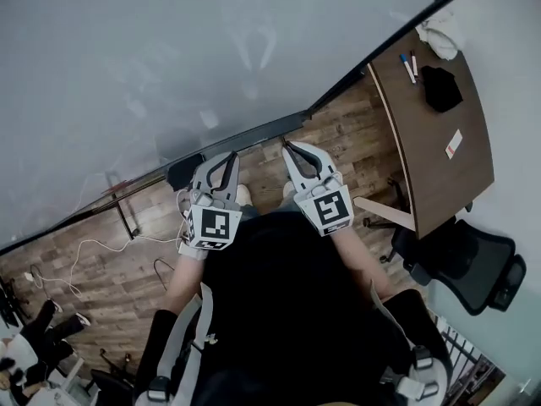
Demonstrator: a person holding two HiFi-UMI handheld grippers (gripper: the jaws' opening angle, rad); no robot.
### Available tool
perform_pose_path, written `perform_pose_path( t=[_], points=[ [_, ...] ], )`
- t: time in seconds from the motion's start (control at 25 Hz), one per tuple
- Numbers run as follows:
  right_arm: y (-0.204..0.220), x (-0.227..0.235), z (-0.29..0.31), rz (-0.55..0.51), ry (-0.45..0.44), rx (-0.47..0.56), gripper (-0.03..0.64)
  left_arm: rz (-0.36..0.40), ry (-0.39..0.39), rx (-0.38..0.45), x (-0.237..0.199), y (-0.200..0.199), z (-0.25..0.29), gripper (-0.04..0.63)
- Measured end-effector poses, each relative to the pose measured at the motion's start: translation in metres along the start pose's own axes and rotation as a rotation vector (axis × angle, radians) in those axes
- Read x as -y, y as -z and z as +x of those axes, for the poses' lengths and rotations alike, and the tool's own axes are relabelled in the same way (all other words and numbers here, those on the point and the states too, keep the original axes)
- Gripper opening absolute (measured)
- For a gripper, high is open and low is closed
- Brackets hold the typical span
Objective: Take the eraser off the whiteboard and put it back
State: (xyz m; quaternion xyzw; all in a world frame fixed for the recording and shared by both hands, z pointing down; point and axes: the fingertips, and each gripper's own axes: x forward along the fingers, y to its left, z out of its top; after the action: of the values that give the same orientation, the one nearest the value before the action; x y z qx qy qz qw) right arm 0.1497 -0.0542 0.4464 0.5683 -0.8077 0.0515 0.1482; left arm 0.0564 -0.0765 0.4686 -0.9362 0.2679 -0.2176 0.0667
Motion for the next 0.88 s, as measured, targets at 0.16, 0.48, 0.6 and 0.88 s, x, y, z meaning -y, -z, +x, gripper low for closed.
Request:
perform_pose_path(
  t=[0.16, 0.48, 0.6, 0.88],
  points=[
    [-0.002, -0.003, 0.015, -0.029, -0.081, -0.011, 0.028, 0.003, -0.101, -0.07, -0.018, 0.023, -0.01, 0.002],
    [0.003, -0.016, 0.036, -0.082, -0.21, -0.044, 0.028, 0.063, -0.216, -0.227, -0.037, 0.08, -0.025, 0.002],
    [0.007, -0.022, 0.043, -0.09, -0.24, -0.063, 0.028, 0.098, -0.239, -0.289, -0.04, 0.103, -0.029, 0.002],
    [0.02, -0.029, 0.044, -0.109, -0.281, -0.1, 0.028, 0.154, -0.271, -0.388, -0.037, 0.147, -0.036, 0.042]
  ],
)
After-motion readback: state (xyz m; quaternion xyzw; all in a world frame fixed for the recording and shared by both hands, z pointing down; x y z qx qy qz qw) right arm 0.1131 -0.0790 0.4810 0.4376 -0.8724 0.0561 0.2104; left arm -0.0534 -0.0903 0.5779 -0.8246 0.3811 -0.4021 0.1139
